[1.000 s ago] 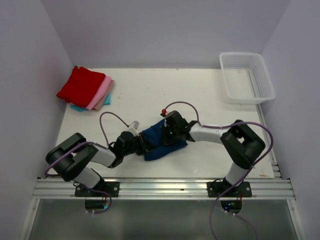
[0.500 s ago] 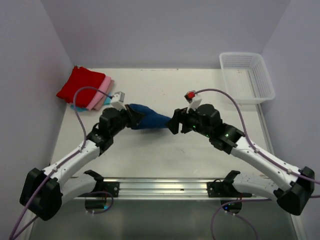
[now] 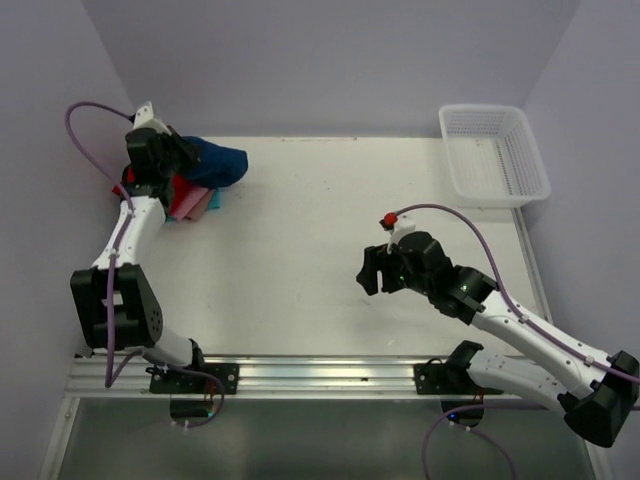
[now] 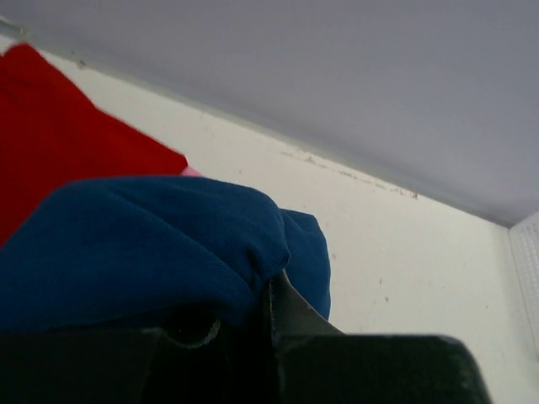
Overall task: Fold and stack the t-shirts
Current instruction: Put the neatly folded tshirt into the corner of the board with the left arm
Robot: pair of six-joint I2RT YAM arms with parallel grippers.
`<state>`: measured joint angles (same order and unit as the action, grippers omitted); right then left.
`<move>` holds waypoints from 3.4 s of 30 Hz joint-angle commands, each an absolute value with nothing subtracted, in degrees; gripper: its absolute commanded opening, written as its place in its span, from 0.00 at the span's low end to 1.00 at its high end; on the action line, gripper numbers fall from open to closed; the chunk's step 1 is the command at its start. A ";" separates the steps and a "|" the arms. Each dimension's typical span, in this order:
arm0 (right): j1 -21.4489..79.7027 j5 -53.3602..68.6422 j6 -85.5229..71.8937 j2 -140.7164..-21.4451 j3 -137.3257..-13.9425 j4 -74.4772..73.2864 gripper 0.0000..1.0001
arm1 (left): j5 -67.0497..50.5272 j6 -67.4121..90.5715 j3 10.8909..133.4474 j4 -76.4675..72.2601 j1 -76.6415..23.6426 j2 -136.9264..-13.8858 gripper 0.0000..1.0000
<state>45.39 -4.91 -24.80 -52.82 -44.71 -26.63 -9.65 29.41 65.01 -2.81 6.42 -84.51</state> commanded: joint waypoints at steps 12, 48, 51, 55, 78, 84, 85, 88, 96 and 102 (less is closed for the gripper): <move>45.44 -8.17 -24.35 -50.18 -43.06 -32.08 0.68 | -20.04 25.40 109.16 -0.18 15.28 -105.99 0.00; 45.35 -6.86 -23.12 -50.89 -44.03 -30.41 0.85 | -9.39 40.34 68.21 7.82 21.18 -77.02 1.00; 45.44 -6.15 -23.20 -50.98 -43.95 -29.80 0.85 | -12.21 40.78 66.98 4.94 21.18 -73.67 1.00; 45.44 -3.26 -23.82 -50.28 -43.42 -28.92 0.69 | -16.50 40.34 63.72 -12.99 21.44 -77.41 0.89; 45.44 -4.66 -24.43 -46.76 -43.07 -30.15 0.19 | -35.79 55.66 61.34 -32.81 25.05 -99.52 0.35; 45.35 -7.03 -24.26 -47.81 -44.03 -29.36 0.99 | -31.20 39.13 71.28 -8.46 16.37 -83.51 1.00; 45.44 -7.38 -24.17 -47.81 -44.29 -29.44 0.99 | -30.85 37.89 71.28 -5.13 14.96 -81.76 1.00; 45.35 -8.26 -23.38 -47.73 -45.09 -29.53 0.99 | -28.06 33.24 68.56 -1.60 8.91 -75.08 1.00; 45.44 -15.55 -22.76 -46.76 -49.74 -32.96 0.99 | -17.58 23.64 56.62 10.28 -13.42 -63.82 1.00; 45.44 -17.49 -21.80 -45.00 -51.59 -33.05 0.99 | -13.54 25.05 45.36 9.41 -26.18 -58.63 1.00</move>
<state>45.36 -14.44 -23.22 -45.71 -48.29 -32.82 -17.85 26.79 48.29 8.19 -23.14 -62.78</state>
